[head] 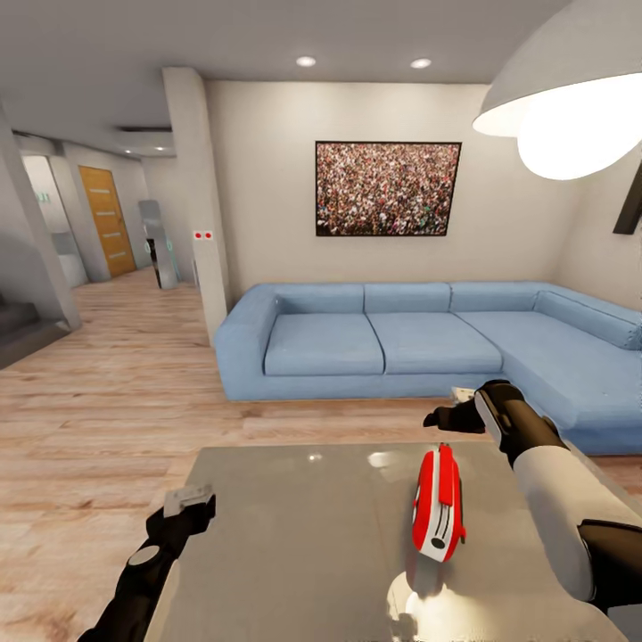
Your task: Turn on the radio receiver that's on the table in the living room.
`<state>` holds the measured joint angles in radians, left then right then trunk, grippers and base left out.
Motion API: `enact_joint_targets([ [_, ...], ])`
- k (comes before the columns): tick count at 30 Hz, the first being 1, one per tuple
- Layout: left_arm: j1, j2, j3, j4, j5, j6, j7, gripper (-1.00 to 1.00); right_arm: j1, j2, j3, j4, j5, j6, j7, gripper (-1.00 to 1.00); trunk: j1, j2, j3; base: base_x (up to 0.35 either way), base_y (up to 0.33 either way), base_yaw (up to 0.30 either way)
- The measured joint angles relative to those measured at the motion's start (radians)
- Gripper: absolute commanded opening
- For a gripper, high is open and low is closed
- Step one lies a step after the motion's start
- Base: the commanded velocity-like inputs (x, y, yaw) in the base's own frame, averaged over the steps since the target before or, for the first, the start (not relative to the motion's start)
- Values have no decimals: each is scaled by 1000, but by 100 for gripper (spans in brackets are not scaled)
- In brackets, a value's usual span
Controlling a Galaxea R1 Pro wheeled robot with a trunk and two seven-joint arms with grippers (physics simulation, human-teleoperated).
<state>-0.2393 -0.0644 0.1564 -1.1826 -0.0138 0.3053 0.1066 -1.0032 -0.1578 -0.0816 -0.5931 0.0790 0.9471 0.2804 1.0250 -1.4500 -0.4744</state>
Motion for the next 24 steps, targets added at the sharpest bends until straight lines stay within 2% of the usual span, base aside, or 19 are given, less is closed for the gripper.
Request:
enact_joint_targets([
  [2,0,0,0,1,0,-1,1,100,0,-26,-1,1,0,-1,0,100,0,0,-3,0,0,-83],
  [5,0,0,0,1,0,-1,1,100,0,-40,-1,5,-3,-1,-1,100,0,0,-8,0,0,-80],
  [24,0,-1,0,3,0,-3,1,100,0,-39,1,19,-4,-3,11,100,0,0,-38,0,0,-29],
])
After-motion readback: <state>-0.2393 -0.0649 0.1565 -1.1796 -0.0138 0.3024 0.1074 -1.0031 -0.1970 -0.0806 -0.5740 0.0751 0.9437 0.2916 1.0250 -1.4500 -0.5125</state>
